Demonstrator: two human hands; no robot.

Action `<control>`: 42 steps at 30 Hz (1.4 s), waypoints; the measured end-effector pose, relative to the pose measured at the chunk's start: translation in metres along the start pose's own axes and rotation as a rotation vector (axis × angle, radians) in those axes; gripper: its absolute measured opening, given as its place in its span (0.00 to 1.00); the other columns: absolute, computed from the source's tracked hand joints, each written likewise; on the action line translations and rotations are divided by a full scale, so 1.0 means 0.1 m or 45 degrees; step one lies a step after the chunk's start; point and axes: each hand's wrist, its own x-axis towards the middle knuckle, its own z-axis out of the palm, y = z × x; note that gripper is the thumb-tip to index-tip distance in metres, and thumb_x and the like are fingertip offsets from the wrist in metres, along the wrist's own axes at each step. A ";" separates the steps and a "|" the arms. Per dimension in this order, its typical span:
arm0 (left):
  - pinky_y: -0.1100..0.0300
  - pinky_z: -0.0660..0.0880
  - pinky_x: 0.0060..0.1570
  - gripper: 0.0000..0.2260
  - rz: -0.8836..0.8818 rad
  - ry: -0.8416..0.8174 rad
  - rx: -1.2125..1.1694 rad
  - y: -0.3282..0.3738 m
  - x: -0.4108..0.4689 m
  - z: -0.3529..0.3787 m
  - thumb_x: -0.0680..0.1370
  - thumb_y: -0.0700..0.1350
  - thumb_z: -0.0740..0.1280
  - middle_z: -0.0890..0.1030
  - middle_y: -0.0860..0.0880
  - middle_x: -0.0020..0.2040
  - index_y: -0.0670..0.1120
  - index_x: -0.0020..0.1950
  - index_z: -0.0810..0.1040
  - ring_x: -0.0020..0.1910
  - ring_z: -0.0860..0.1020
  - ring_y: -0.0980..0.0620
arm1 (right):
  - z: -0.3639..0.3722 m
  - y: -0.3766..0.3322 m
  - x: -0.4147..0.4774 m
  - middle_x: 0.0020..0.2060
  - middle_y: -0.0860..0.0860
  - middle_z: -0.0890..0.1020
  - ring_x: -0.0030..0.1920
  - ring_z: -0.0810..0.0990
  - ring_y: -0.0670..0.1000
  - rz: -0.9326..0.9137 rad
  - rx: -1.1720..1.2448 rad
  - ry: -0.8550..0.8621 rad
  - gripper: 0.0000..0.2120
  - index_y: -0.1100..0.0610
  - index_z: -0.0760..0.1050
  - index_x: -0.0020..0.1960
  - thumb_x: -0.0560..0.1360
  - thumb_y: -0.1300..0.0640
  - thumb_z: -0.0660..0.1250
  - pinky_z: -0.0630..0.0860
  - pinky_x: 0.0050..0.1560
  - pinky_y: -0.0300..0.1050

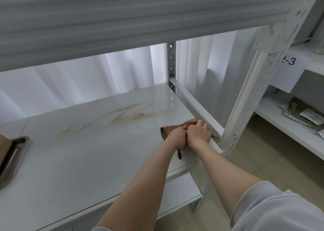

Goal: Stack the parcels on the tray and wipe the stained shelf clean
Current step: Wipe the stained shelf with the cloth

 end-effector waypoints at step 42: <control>0.52 0.56 0.74 0.24 -0.309 0.257 -0.050 -0.75 -0.30 -0.14 0.80 0.44 0.57 0.53 0.44 0.78 0.53 0.76 0.59 0.77 0.52 0.41 | 0.28 -0.63 0.23 0.77 0.56 0.50 0.77 0.43 0.59 -0.315 0.123 -0.212 0.24 0.49 0.58 0.76 0.80 0.54 0.50 0.42 0.76 0.55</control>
